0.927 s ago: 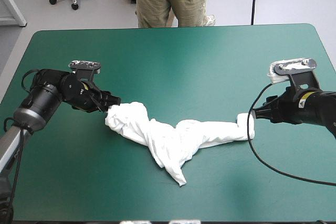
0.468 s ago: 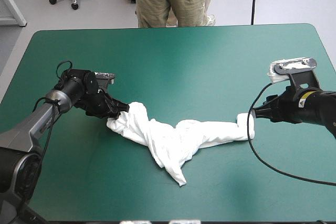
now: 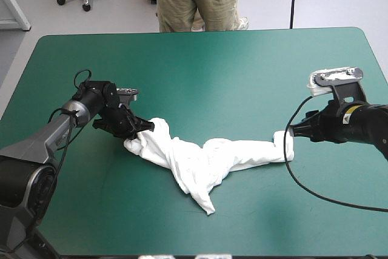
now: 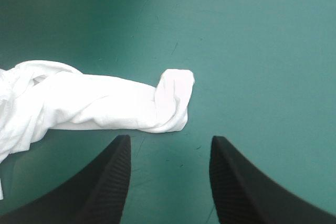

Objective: Fold the cloth

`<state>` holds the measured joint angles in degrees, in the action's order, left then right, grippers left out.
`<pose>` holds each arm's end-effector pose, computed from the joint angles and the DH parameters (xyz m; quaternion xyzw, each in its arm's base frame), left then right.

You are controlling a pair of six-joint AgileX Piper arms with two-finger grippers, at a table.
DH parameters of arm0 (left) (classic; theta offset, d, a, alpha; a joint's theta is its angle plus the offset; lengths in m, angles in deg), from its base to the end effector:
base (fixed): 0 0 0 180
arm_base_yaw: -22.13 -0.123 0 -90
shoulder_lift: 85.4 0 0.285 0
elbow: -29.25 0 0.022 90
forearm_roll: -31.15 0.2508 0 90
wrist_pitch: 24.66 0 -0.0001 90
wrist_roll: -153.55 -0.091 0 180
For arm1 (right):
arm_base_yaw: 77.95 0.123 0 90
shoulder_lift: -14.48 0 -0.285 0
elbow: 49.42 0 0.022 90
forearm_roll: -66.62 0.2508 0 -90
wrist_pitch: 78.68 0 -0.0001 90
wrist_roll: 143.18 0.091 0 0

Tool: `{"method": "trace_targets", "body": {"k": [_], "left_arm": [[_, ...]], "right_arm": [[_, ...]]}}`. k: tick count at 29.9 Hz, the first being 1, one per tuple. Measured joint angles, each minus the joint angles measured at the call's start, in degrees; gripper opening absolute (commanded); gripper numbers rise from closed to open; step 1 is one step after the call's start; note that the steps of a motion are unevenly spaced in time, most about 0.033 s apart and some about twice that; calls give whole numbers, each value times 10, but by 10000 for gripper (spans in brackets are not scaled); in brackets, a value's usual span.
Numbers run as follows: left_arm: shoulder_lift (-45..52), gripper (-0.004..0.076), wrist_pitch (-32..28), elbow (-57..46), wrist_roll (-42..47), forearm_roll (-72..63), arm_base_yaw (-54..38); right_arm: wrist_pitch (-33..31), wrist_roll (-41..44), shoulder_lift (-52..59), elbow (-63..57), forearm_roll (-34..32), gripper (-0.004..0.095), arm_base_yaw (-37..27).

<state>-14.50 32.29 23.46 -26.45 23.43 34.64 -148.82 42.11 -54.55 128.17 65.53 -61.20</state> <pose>0.3328 -0.0843 0.2172 0.0760 0.9928 -0.0663 0.0641 0.1778 0.0518 0.4185 -0.0944 0.9395 0.0536 0.3248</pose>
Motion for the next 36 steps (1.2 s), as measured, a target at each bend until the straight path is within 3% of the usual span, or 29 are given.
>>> {"method": "trace_targets", "body": {"k": [7,17,27,36], "left_arm": [[0,-9,1,0,0,0,0],[0,-9,5,1,-15,1,0],[0,-9,6,1,-23,1,0],[0,-9,6,1,-24,1,0]], "right_arm": [[-8,6,-51,0,26,456,0],[-3,22,-197,-1,-27,551,-5],[88,-1,-293,-45,37,548,-61],[138,-10,-378,-74,61,498,-66]]}}
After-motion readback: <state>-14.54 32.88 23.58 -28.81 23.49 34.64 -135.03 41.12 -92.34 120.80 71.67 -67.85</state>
